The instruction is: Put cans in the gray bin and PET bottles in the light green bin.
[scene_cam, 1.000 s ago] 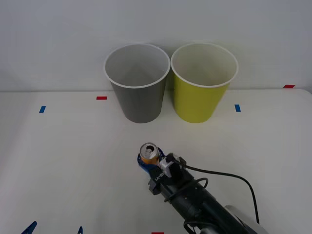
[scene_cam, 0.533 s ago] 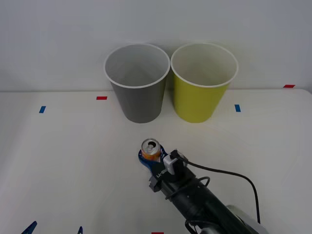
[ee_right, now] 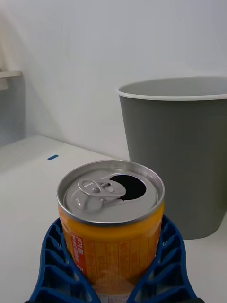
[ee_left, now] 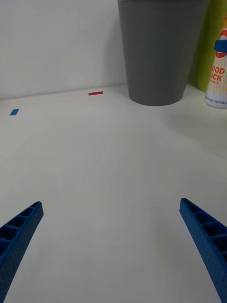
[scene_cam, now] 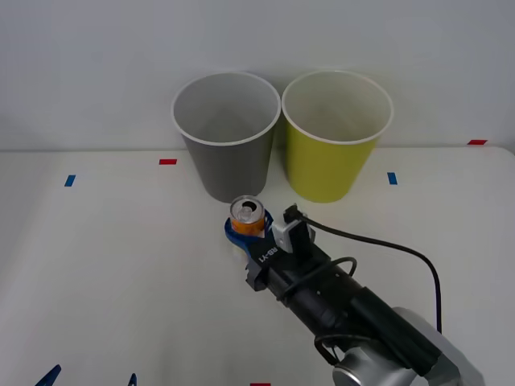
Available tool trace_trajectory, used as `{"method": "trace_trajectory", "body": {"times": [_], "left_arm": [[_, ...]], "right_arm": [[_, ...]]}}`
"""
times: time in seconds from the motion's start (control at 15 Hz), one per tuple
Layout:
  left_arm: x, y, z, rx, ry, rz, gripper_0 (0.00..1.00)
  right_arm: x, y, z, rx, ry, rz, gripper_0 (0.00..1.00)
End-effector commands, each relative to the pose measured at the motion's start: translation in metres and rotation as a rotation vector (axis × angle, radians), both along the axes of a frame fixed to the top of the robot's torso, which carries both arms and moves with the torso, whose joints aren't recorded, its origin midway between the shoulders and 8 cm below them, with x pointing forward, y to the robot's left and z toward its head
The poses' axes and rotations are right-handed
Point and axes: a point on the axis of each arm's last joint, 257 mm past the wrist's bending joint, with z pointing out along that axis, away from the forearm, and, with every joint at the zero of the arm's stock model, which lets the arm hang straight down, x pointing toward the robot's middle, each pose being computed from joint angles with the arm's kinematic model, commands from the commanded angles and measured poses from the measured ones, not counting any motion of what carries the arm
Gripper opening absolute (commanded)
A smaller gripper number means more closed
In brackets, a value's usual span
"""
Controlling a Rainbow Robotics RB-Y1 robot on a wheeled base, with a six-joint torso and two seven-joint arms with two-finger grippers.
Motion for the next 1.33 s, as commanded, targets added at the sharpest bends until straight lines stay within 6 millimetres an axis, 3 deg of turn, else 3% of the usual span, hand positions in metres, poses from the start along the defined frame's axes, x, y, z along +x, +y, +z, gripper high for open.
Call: {"method": "trace_trajectory", "body": {"times": [0.07, 0.53, 0.8, 1.33], "left_arm": [[0.0, 0.0, 0.0, 0.0, 0.0, 0.0, 1.0], [0.0, 0.0, 0.0, 0.0, 0.0, 0.0, 1.0], [0.0, 0.0, 0.0, 0.0, 0.0, 0.0, 1.0], [0.0, 0.0, 0.0, 0.0, 0.0, 0.0, 1.0]], "right_arm": [[-0.001, 0.003, 0.038, 0.02, 0.019, 0.011, 0.0], [0.01, 0.027, 0.137, 0.109, 0.039, 0.053, 0.0], [0.031, 0.03, 0.175, 0.052, 0.005, 0.015, 0.0], [0.045, 0.03, 0.243, 0.047, 0.013, 0.036, 0.0]]}}
